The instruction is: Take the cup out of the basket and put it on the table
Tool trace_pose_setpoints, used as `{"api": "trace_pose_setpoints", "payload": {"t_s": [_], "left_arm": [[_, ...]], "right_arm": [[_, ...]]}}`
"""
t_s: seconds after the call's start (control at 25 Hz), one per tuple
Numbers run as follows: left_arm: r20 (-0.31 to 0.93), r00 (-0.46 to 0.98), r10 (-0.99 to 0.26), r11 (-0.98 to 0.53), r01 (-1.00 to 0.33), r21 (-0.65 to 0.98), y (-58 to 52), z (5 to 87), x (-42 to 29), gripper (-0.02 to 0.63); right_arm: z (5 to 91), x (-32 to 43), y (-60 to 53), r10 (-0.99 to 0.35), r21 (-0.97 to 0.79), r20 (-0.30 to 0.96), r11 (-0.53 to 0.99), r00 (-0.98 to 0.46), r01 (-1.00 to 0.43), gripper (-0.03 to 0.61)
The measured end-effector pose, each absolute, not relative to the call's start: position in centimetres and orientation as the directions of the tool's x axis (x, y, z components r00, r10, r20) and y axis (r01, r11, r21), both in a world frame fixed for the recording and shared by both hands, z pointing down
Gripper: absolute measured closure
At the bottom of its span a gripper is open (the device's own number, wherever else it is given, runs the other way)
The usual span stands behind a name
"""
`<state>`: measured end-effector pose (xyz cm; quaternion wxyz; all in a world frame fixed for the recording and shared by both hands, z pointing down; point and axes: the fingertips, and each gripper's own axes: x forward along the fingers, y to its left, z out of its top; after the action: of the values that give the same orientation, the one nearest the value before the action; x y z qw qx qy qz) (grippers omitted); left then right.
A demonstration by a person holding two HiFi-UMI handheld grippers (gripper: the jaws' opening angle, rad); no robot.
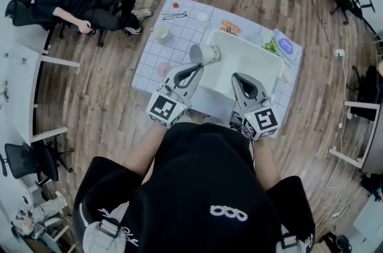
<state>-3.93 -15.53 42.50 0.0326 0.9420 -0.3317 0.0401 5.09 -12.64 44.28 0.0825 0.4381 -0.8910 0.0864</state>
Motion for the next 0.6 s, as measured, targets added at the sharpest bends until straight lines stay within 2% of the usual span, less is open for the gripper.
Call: {"api": "trace_pose_setpoints", "payload": {"t_s": [0.6], "left_arm": [[0.099,0.769,-0.632,-0.77,-0.637,0.031,-15.6,42.6,-5.9,0.6]], "right_arm": [[44.5,3.2,-13.2,-0.758,-0.083,0.227,0.611,-0.612,-0.787,0.554]]}}
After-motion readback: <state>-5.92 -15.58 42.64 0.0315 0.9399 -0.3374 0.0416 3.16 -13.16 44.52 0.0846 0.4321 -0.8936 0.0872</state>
